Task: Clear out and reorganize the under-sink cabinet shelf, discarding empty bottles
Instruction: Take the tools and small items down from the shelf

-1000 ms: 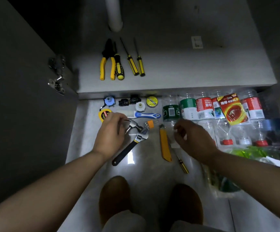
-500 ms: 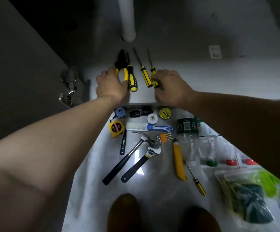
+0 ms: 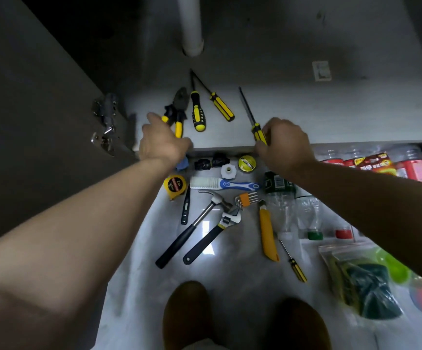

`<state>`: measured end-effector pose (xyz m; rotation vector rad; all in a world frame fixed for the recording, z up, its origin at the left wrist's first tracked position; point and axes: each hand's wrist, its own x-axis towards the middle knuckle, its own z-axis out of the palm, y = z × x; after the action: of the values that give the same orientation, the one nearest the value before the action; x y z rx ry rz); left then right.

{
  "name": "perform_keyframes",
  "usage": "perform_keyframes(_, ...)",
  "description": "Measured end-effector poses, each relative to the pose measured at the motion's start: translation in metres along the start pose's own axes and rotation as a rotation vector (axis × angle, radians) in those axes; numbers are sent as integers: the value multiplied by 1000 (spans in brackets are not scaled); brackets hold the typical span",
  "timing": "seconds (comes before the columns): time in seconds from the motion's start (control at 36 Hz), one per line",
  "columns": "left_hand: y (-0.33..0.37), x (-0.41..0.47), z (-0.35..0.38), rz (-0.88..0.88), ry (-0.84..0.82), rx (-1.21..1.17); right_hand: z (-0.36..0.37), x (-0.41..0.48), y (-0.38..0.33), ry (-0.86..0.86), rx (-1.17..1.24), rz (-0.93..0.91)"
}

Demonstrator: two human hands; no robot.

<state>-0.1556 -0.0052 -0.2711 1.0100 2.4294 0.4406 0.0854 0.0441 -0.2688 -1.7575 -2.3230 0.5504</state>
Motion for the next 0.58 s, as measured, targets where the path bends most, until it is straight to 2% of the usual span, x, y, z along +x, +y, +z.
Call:
perform_keyframes(0.08,-28,-36,10,82,116,-103,-8,-33,9,-25,132,-69)
perform_keyframes(0.14,-48,-63,18,129,163,-122,-10,-56,14,-99,183,-106)
perform_keyframes(0.19,-70,-89,26,146,100,-144,-9,-77,18,-238,238,-110)
perform_keyframes(0.25,-93,-109,36,127,-33,-169,-3,-96,20,-398,218,-99)
perform_keyframes(0.33,-125,-130,48,66,-157,-136,13,-120,22,-604,173,-4)
perform_keyframes(0.44,-155,-136,55,-22,-156,-152,36,-146,23,-818,168,162)
perform_keyframes(0.58,-172,-125,57,-131,-99,-86,51,-164,25,-918,124,228)
